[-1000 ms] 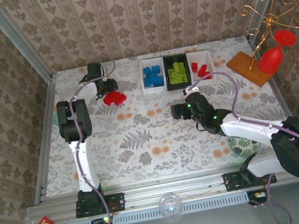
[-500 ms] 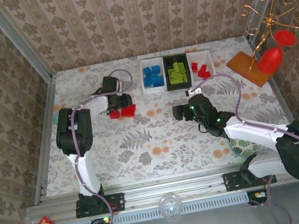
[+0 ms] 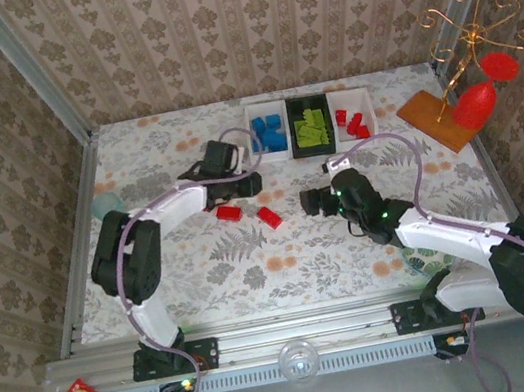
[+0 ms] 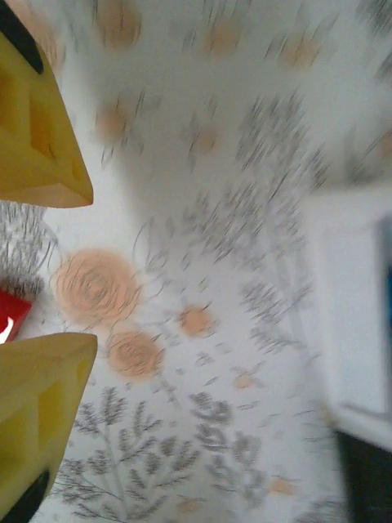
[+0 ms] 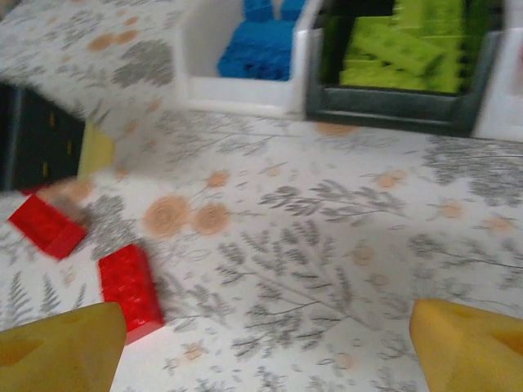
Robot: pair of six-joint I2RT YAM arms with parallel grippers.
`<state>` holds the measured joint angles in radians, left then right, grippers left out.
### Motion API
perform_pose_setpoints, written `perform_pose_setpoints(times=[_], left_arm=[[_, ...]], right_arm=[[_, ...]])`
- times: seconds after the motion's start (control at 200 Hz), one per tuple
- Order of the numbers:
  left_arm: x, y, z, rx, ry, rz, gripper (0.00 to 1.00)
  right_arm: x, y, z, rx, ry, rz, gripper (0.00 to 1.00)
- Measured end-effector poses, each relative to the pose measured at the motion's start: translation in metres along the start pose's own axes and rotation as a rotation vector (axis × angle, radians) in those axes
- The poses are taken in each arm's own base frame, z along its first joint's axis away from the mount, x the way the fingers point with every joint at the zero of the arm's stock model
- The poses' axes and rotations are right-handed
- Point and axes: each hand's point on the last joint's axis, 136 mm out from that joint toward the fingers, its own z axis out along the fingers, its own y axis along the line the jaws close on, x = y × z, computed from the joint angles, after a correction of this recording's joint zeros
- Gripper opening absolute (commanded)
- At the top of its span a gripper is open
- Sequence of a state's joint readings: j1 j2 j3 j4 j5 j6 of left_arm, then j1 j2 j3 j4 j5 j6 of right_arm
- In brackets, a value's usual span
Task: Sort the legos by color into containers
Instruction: Move the legos to the center of the table, then pick up the lego from the center of the table.
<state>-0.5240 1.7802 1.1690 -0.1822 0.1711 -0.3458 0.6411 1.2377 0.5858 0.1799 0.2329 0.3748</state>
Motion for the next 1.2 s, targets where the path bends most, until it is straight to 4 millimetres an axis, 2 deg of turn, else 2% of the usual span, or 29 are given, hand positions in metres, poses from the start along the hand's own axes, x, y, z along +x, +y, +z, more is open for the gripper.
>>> perform_pose_setpoints(times=[0.08,0.16,0.245,0.34,0.45,0.59,0.65,0.71,0.795,1.055,1.15,1.195], left_arm=[[-0.013,0.027,-0.021,-0.039,-0.067,-0.044,0.56],[-0.016,0.056,-0.041,-0.082,-0.123,-0.097,0.63],[-0.008,0.082,-0.058,-0.112,-0.172,-0.163,0.69],[0.005,0.094,-0.070,-0.109,-0.203,-0.211,0.72],[0.012,0.101,-0.076,-0.102,-0.219,-0.239,0.74],[0.008,0.104,-0.081,-0.089,-0.251,-0.250,0.75],[0.007,0.104,-0.083,-0.085,-0.261,-0.250,0.75],[0.005,0.104,-0.085,-0.081,-0.273,-0.247,0.76],[0.004,0.105,-0.090,-0.078,-0.288,-0.253,0.76],[0.008,0.105,-0.097,-0.044,-0.307,-0.288,0.77],[0.011,0.105,-0.097,-0.039,-0.301,-0.293,0.77],[0.012,0.105,-0.096,-0.037,-0.299,-0.297,0.77]], right_arm=[[0.018,0.017,0.008,-0.044,0.047,-0.048,0.91],[0.041,0.033,0.022,-0.066,0.124,-0.114,0.92],[0.058,0.052,0.044,-0.074,0.196,-0.187,0.92],[0.065,0.068,0.064,-0.082,0.238,-0.246,0.91],[0.066,0.079,0.084,-0.082,0.263,-0.285,0.86],[0.079,0.082,0.107,-0.067,0.316,-0.328,0.75],[0.087,0.080,0.112,-0.057,0.342,-0.340,0.70],[0.083,0.084,0.113,-0.062,0.337,-0.346,0.65],[0.084,0.086,0.117,-0.065,0.341,-0.362,0.53],[0.083,0.087,0.116,-0.083,0.341,-0.361,0.37],[0.079,0.076,0.102,-0.083,0.333,-0.342,0.36],[0.069,0.066,0.090,-0.077,0.313,-0.320,0.36]])
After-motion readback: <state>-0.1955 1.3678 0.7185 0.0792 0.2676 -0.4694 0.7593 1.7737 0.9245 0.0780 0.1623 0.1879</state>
